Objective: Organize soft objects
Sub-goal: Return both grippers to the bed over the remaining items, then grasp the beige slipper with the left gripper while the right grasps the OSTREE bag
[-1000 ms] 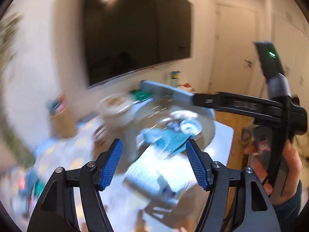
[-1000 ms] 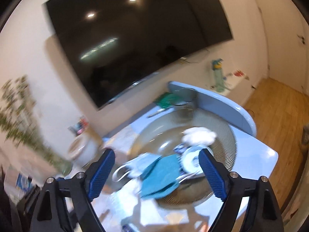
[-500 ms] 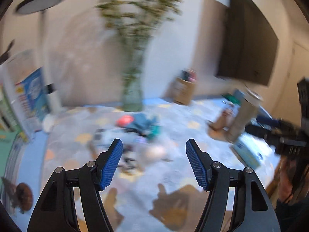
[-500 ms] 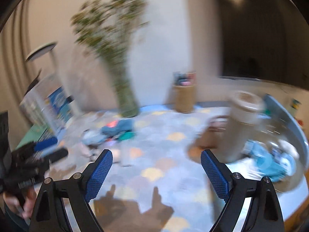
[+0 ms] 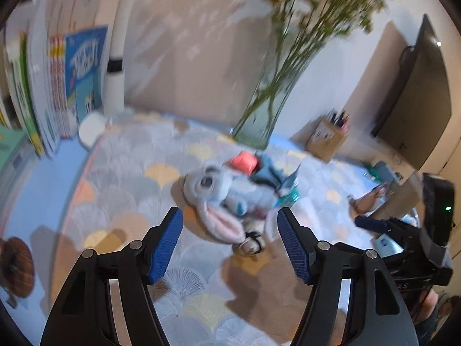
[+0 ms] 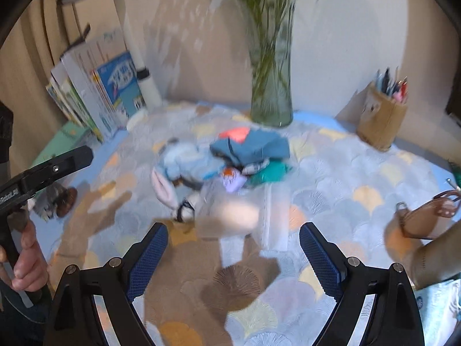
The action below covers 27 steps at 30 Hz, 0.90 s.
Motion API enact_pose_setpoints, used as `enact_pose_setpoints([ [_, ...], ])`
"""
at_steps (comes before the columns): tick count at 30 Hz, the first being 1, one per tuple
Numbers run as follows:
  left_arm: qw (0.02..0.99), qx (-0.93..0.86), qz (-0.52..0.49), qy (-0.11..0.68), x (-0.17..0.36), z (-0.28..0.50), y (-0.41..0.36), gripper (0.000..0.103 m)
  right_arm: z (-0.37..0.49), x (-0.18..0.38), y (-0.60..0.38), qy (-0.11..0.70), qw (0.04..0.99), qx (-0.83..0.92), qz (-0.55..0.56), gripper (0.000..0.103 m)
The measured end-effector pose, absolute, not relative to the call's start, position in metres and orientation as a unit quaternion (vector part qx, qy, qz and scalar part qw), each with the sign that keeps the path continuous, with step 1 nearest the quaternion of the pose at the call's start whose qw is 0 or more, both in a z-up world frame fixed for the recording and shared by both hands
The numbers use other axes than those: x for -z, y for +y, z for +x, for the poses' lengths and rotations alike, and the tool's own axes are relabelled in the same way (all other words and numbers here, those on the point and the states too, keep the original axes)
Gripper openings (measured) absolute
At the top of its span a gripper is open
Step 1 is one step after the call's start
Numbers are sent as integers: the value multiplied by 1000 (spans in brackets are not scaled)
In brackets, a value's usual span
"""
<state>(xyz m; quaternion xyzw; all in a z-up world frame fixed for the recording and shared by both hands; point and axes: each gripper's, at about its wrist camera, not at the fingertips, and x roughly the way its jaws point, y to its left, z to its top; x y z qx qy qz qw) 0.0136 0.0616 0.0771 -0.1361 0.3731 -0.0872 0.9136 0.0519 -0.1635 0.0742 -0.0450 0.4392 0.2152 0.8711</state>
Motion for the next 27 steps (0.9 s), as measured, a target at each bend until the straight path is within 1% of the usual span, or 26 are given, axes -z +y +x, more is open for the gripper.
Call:
enact_pose_setpoints([
  [5, 897, 80, -145, 409, -38, 37, 49, 66, 57, -52, -157, 448, 862, -220, -88, 92],
  [9, 886, 74, -148, 433, -21, 52, 45, 66, 58, -38, -149, 445, 853, -223, -155, 92],
  [13, 880, 89, -152, 442, -18, 45, 40, 66, 60, -23, -140, 432, 841, -231, -230, 92],
  [19, 888, 116, -96, 435, -21, 32, 21, 65, 71, -11, -123, 384, 825, -243, -335, 92],
  [24, 885, 136, -83, 438, -23, 33, 12, 64, 83, -2, -106, 370, 811, -289, -349, 92],
  [25, 884, 139, -81, 439, -22, 32, 11, 64, 86, 1, -104, 371, 810, -293, -346, 91],
  [26, 884, 142, -78, 439, -22, 32, 10, 64, 90, 3, -102, 375, 809, -299, -340, 88],
  [27, 882, 147, -75, 441, -22, 31, 9, 61, 93, 4, -103, 378, 811, -307, -323, 83],
])
